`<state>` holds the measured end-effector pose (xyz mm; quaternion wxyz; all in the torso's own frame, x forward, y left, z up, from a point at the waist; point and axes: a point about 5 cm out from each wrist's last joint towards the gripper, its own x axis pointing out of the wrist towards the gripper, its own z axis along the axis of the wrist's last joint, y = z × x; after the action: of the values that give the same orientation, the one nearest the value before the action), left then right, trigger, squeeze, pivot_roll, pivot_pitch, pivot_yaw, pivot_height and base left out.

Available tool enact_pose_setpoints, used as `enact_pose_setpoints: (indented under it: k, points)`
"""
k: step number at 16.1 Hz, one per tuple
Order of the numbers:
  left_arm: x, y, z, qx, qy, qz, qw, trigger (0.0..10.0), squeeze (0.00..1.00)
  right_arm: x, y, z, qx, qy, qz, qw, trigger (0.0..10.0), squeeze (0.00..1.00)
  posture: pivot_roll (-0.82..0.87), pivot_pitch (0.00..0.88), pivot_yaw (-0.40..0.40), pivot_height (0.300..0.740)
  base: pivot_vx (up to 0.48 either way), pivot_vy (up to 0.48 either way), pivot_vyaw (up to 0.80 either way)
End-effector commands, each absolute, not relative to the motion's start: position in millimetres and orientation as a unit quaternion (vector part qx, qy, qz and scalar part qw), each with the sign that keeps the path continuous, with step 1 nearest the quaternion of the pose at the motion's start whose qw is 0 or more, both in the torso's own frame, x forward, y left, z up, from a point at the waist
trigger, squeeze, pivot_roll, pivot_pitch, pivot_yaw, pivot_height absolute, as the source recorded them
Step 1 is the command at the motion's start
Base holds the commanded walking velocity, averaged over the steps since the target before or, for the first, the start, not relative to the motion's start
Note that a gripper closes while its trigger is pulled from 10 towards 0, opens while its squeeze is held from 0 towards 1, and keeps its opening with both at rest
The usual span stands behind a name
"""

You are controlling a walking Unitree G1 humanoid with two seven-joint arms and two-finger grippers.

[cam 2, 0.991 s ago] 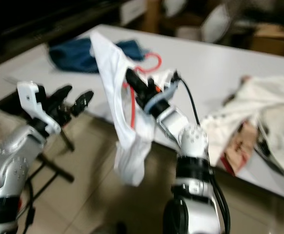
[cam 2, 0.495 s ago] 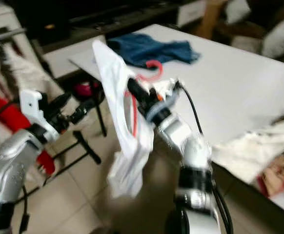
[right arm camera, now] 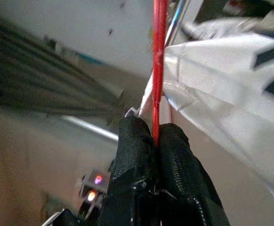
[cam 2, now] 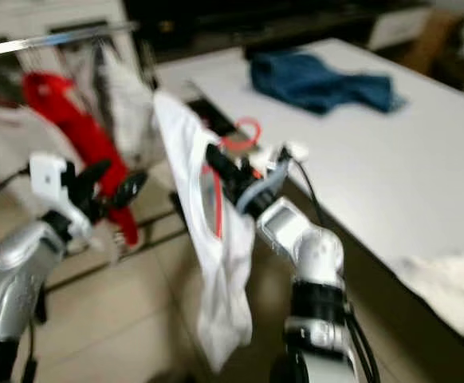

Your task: Hang hanger

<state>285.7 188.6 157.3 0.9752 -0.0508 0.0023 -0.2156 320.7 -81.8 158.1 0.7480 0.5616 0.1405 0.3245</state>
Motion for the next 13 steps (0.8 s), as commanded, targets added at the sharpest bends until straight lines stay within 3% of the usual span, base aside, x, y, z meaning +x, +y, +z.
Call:
enact_pose_setpoints:
  k: [1,8,11,12,13]
  points:
    - [285,188,160,-0.044,-0.003,-0.215,0.976,10.0,0.96,322,-78,168,0.563,0.129,0.34,0.742,10.0,0.0,0.01,0.0,0.065,0.74,0.0,0.0,0.71]
    - [283,186,157,-0.036,0.0,-0.217,0.976,10.0,0.96,324,-80,168,0.544,0.126,0.336,0.759,10.0,0.0,0.02,0.0,0.058,0.74,0.0,0.0,0.71]
    - [282,188,157,-0.019,0.002,-0.216,0.976,10.0,0.96,328,-87,168,0.475,0.106,0.321,0.812,10.0,0.0,0.02,0.0,0.055,0.74,0.0,0.0,0.71]
    - [282,192,157,-0.002,0.001,-0.212,0.977,10.0,0.96,330,-92,170,0.395,0.088,0.318,0.857,10.0,0.0,0.02,0.0,0.051,0.74,0.0,0.0,0.71]
    - [282,193,157,0.002,0.001,-0.212,0.977,10.0,0.96,331,-93,171,0.368,0.084,0.317,0.87,10.0,0.0,0.02,0.0,0.049,0.74,0.0,0.0,0.71]
